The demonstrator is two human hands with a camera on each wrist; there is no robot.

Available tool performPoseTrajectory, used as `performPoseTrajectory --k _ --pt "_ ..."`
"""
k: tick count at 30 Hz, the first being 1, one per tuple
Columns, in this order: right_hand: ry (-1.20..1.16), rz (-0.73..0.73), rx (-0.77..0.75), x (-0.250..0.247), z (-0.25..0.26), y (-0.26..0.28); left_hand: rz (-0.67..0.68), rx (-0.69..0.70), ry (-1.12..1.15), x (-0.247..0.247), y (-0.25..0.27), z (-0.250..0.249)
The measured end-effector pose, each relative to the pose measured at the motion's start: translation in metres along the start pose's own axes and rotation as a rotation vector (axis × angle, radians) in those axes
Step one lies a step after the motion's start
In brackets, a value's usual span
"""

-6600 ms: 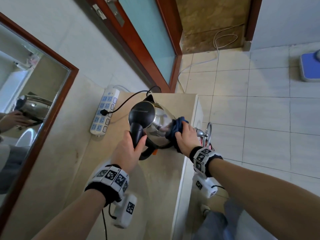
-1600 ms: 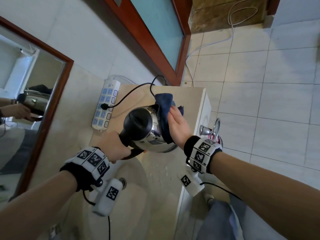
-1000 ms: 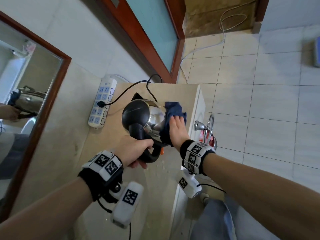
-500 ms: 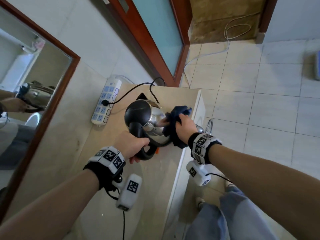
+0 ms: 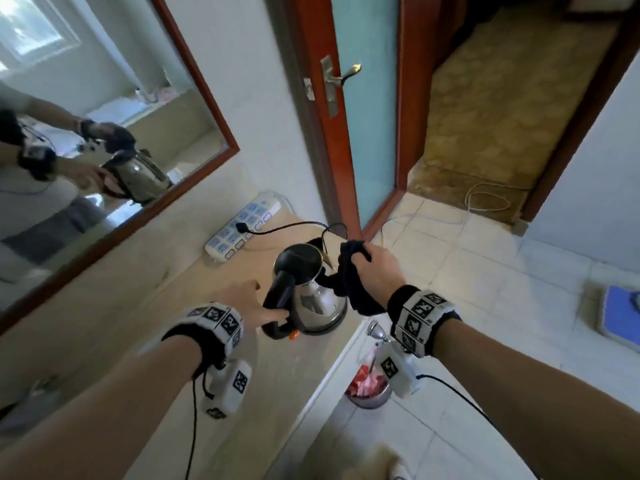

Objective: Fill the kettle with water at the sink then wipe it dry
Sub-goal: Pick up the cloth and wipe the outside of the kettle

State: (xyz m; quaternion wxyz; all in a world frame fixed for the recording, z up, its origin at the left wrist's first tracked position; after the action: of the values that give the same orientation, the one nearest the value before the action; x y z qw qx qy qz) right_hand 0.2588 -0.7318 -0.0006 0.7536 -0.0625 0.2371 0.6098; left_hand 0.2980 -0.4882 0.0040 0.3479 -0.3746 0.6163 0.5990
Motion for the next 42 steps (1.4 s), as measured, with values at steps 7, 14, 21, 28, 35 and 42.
performPoseTrajectory --k 7,14,21,28,35,42 --pt "0.18 0.146 -0.324 0.016 0.152 0.002 -0.26 0.001 -0.182 -0.08 0.056 0.042" --pt "0.283 0.331 -0.599 0.095 0.29 0.053 -0.495 -0.098 -0.151 -0.147 0.12 0.139" --pt "0.351 0.634 -0.735 0.213 0.359 0.147 -0.456 -0.334 -0.127 -0.136 0.201 0.265" --pt "0.556 0.91 -0.906 0.356 0.356 0.251 -0.314 -0.561 0.092 -0.047 0.281 0.403" --pt "0.69 1.185 -1.049 0.469 0.315 0.365 -0.281 -0.739 0.184 0.046 0.365 0.481" --pt "1.009 1.32 -1.199 0.545 0.202 0.434 -0.139 -0.791 0.258 0.153 0.391 0.508"
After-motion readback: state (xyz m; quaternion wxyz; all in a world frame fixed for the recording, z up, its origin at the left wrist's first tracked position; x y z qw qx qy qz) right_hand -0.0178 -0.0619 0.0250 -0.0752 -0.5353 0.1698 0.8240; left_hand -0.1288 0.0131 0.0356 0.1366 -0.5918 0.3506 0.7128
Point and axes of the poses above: each hand's wrist, its own y-axis away from the middle knuckle, its own x-axis out of the palm, z = x × y, the point moved 3 cm from there along -y, towards the middle knuckle, and after that the axes turned 1 degree about x, right-handed, at the moved point
